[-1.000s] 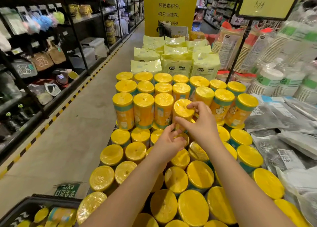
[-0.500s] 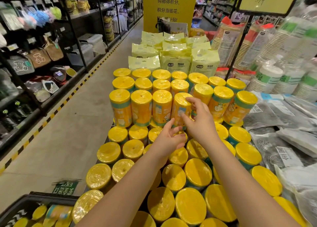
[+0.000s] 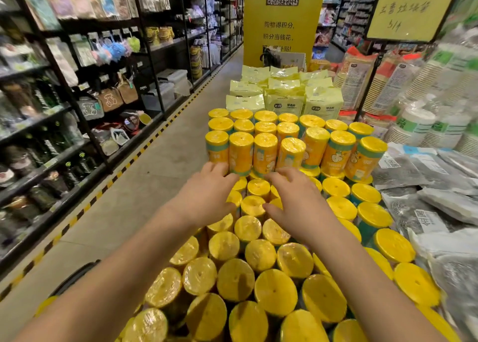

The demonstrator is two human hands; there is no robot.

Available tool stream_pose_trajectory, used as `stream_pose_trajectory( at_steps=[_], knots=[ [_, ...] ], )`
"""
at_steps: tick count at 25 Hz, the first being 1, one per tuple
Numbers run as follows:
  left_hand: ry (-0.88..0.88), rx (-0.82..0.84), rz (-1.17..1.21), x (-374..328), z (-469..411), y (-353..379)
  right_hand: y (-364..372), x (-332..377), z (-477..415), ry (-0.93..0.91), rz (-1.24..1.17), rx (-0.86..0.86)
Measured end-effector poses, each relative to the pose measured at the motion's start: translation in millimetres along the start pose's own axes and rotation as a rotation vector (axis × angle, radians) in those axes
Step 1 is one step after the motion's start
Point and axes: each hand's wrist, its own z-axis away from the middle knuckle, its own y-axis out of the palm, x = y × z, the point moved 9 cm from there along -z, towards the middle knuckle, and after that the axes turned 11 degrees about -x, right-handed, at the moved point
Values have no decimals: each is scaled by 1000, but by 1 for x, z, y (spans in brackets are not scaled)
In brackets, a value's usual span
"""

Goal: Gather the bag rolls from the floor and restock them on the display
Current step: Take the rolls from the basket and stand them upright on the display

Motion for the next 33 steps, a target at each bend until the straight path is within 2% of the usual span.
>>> stream_pose_trajectory(
  at_steps=[3, 8, 12, 17, 26, 29, 33],
  knots=[
    [-24, 23, -110, 6, 54, -23, -14, 61, 25, -129, -16, 43],
    [-206, 75, -130, 60, 138, -40, -2, 159, 41, -303, -143, 110],
    [-319, 191, -161, 107, 203, -40, 14, 220, 62, -358, -193, 171],
    [-403, 190, -83, 186, 269, -27, 47, 315, 75, -431, -193, 230],
    [-398, 240, 43, 430, 394, 45, 206, 520, 69, -334, -61, 405],
    [-383, 304, 108, 478, 416, 72, 250, 547, 74, -255, -6, 483],
    [-365, 390, 182, 508, 433, 127, 303, 554, 77, -196, -12, 550]
  ],
)
